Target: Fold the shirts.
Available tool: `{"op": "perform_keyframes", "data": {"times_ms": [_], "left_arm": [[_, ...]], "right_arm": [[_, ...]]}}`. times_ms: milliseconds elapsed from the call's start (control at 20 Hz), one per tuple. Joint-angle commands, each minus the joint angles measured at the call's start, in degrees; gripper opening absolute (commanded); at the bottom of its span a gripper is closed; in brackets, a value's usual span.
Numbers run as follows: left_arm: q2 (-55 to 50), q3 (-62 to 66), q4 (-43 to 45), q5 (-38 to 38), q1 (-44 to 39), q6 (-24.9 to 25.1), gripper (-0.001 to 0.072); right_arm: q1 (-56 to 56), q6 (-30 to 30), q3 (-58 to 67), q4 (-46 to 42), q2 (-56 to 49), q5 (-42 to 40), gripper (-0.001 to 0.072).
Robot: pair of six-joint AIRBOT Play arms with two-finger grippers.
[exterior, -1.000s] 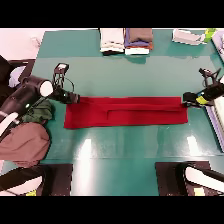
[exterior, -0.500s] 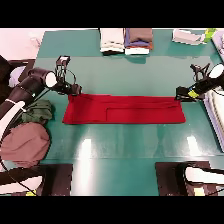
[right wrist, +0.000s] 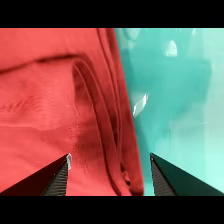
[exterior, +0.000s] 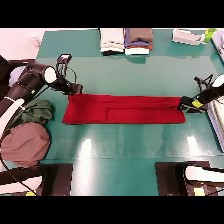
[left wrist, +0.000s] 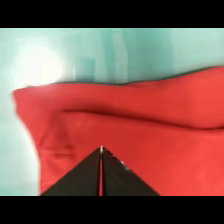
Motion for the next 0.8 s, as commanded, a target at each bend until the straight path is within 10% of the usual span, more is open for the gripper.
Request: {"op": "perform_keyframes", "data": {"times_ms": [0, 100, 300, 750], "left_arm": [[0.0, 0.1, -1.4, 2.2, -2.5, 0.0, 0.0026], [0.0, 0.1, -1.5, 3.1, -4.3, -0.1, 0.0026], [-0.1, 0.1, -3.7, 3.1, -6.7, -0.1, 0.0025], [-10.2, 7.1, -15.6, 9.9, -15.1, 2.6, 0.0024]], "right_arm": [[0.7, 0.5, -4.0, 2.2, -0.1, -5.1, 0.0572], [2.0, 0.5, -4.2, 2.5, -0.1, -6.2, 0.0501], [3.0, 0.4, -4.1, 2.3, 0.3, -5.6, 0.0017], [7.1, 1.0, 4.8, 2.1, 19.2, 10.6, 0.0014]]}}
